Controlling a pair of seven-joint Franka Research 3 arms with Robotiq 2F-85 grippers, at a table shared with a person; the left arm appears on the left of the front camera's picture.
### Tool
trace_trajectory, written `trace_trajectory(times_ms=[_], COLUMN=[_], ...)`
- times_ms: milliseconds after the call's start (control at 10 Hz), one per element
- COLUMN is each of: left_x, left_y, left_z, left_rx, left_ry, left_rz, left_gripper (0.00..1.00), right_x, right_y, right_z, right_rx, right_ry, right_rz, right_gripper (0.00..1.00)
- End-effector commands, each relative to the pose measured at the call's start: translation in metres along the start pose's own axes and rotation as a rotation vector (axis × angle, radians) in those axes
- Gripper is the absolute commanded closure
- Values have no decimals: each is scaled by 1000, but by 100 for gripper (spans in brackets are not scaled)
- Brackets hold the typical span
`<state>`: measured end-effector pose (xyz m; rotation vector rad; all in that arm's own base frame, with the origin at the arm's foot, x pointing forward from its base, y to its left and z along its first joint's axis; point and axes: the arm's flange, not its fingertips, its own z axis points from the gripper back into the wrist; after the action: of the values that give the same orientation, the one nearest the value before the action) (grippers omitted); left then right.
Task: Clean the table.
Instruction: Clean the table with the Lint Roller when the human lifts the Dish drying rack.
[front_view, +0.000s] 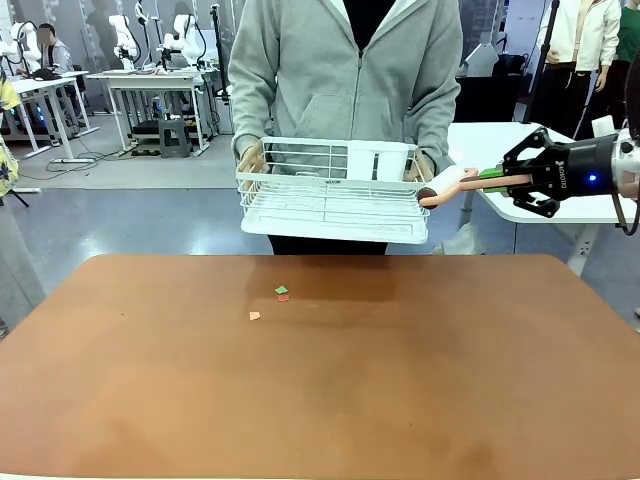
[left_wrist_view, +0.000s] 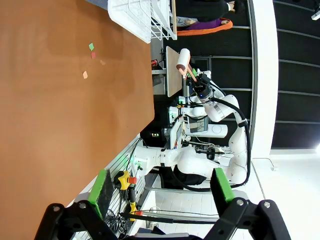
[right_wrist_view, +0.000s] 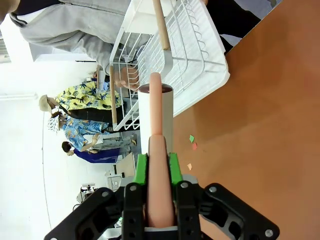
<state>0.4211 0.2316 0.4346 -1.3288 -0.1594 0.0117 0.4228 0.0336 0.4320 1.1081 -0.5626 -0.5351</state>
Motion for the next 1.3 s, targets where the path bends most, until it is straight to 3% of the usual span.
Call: trace_trajectory(times_ms=[0,200,400,500,600,800,900,1000,1200], left_x=[-2,-2,-2,-2,-2,-2,-2,-2,-2], left_y=[0,0,0,0,0,0,0,0,0], left_z=[2,2,2,2,2,2,2,2,2], left_rx=[10,10,10,10,10,10,10,10,10], left_ry=[2,2,2,2,2,2,2,2,2], left_rz=[-3,-3,-3,-3,-3,-3,-3,-3,-3], left_gripper=[0,0,0,0,0,0,0,0,0], right_x=[3,26,45,54,63,58,55,55,55], right_y=[5,31,62,66,66,54,52,47,47], right_z=[4,3,-49,-81,-101,-120,-119,-121,-121], right_rx=[-25,-163,-281,-399,-444,-438,-442,-438,-438], right_ry=[44,255,462,564,651,668,611,666,666], right_rz=[41,202,334,431,404,370,375,402,402], right_gripper=[78,78,78,78,78,78,78,78,78])
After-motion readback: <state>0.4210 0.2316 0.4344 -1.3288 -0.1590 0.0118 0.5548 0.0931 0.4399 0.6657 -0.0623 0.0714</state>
